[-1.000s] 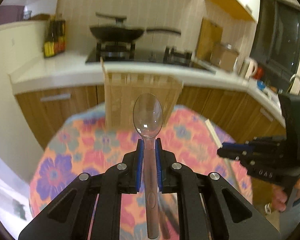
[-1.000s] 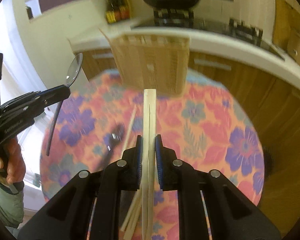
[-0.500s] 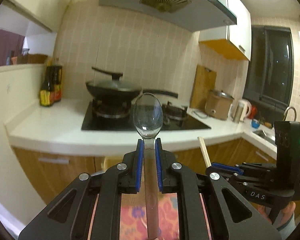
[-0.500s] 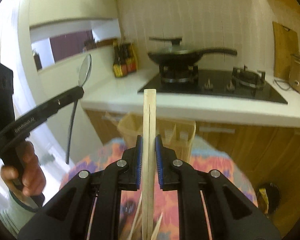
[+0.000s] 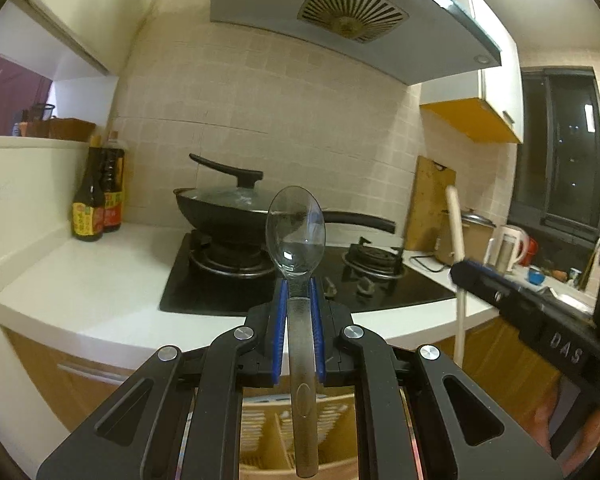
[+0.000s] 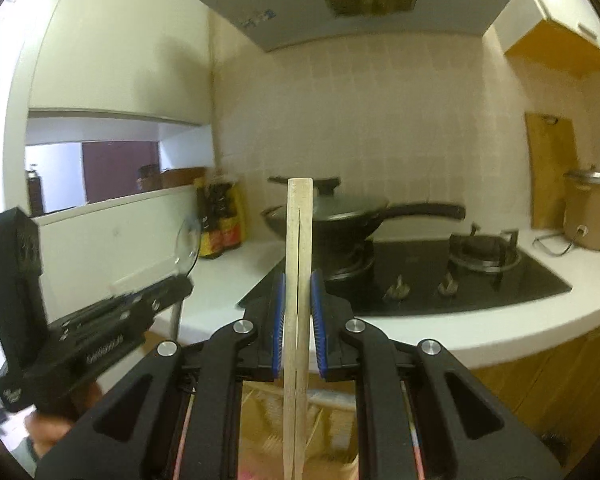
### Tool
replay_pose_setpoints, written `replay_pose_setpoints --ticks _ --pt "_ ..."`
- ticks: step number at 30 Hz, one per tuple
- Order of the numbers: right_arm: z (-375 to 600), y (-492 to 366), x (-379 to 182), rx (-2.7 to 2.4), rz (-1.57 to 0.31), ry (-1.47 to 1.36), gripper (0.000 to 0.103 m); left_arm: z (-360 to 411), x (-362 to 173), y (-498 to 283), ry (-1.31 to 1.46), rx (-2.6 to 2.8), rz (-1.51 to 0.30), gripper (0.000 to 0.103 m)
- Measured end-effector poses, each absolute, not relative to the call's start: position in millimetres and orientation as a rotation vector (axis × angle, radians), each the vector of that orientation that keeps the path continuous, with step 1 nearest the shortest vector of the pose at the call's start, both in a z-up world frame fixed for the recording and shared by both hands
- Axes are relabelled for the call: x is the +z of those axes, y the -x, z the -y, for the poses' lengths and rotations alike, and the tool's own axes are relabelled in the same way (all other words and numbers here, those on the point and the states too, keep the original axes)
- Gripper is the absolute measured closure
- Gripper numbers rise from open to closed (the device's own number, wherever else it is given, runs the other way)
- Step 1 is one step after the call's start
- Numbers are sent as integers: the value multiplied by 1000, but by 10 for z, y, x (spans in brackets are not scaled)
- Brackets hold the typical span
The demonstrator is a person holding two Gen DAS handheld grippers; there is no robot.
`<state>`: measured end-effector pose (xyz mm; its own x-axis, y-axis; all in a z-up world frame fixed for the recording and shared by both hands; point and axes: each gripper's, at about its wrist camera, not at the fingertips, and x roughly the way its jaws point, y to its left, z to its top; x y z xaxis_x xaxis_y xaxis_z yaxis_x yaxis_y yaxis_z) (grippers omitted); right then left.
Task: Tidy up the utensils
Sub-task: 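Carry the chopsticks with the right tool while the left tool carries the spoon over the basket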
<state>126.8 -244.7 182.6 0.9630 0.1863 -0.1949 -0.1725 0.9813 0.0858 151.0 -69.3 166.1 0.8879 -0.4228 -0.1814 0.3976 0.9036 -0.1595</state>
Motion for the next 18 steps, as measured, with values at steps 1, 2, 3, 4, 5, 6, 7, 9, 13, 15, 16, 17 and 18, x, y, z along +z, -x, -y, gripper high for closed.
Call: replay_pose_setpoints --ticks 1,2,3,4,5,6,7,9,13,15,16,17,18 --pt "2429 -1309 1802 159 -189 -46 93 688 1626 -1551 116 -420 -212 93" --pt "2420 -1343 1775 143 -175 -31 93 702 1590 -1582 112 -411 -208 93" --pt "2427 -1388 1738 129 -164 -25 93 699 1561 -1610 111 -404 -205 93" --pt "2440 -1420 1699 121 -161 -26 93 704 1521 -1646 110 -394 -199 93" --pt "2461 -1475 1645 115 -162 -33 93 709 1489 -1676 109 -385 -196 93" --pt "2483 -1516 1602 116 -168 -45 93 706 1460 -1706 109 -379 -196 93" --pt "2500 -1541 1568 116 -172 -56 93 704 1422 -1751 110 -373 -197 93" --pt "2539 -1595 1480 107 -175 -75 92 706 1362 -1793 114 -361 -196 93" --pt "2591 -1645 1372 90 -179 -86 92 681 1249 -1840 133 -340 -192 93" --pt "2600 -1658 1332 77 -184 -77 92 659 1219 -1850 143 -334 -191 93" --pt "2595 -1657 1318 77 -186 -75 92 651 1200 -1858 144 -332 -190 93" --pt "2591 -1657 1301 78 -188 -73 92 653 1185 -1871 144 -330 -193 93" --pt "2590 -1659 1276 83 -196 -69 92 646 1164 -1877 144 -333 -199 92"
